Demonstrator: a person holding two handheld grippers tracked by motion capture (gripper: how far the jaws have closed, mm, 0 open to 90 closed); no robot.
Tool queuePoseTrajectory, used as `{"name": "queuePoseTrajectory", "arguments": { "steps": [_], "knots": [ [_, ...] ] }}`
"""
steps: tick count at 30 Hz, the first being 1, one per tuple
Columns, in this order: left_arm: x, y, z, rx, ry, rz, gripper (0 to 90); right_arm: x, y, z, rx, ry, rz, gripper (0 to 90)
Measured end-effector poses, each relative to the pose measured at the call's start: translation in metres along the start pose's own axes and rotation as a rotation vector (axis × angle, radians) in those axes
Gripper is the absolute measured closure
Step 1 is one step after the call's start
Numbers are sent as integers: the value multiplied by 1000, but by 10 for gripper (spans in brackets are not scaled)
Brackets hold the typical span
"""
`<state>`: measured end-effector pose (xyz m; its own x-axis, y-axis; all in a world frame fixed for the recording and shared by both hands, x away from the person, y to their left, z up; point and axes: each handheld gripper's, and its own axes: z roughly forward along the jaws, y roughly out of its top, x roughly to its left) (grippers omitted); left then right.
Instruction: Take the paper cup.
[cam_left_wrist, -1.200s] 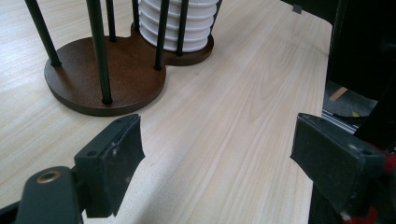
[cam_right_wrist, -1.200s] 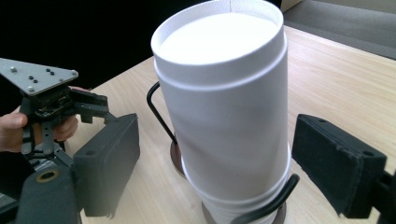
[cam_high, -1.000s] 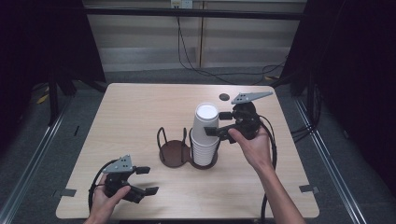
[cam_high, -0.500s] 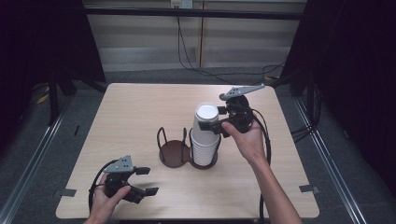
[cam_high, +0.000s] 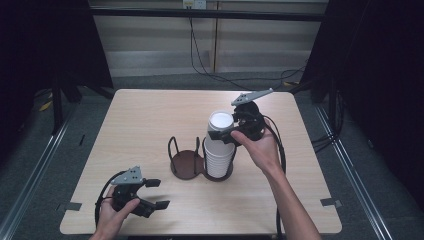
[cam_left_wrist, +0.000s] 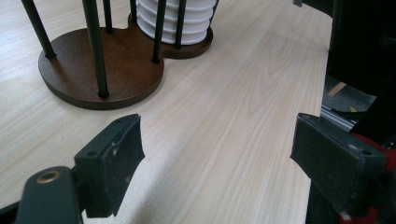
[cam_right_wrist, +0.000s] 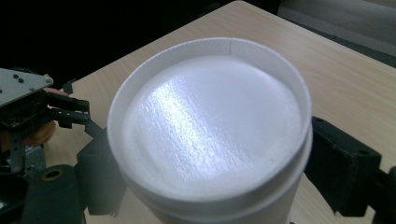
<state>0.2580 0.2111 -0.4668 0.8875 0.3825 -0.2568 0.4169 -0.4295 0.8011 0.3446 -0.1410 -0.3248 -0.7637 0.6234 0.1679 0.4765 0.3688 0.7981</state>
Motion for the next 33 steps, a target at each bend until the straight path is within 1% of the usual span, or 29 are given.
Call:
{"name": "queuePoseTrajectory", "arguments": {
  "steps": [4, 13, 14, 17, 29, 33],
  "knots": [
    [-1, 0, 2, 10, -7, 3, 164, 0, 2, 0, 11, 3, -9, 181],
    [-1, 0, 2, 13, -7, 3, 164, 3, 4, -1, 19, -21, -32, 202],
    [-1, 0, 2, 13, -6, 3, 163, 4, 5, -1, 28, -33, -32, 204],
    [-1, 0, 2, 17, -4, 5, 163, 5, 5, -1, 30, -41, -37, 208],
    [-1, 0, 2, 14, -6, 1, 164, 7, 9, -2, 49, -54, -51, 216],
    [-1, 0, 2, 13, -8, 0, 164, 8, 11, -4, 40, -57, -56, 218]
  ]
}}
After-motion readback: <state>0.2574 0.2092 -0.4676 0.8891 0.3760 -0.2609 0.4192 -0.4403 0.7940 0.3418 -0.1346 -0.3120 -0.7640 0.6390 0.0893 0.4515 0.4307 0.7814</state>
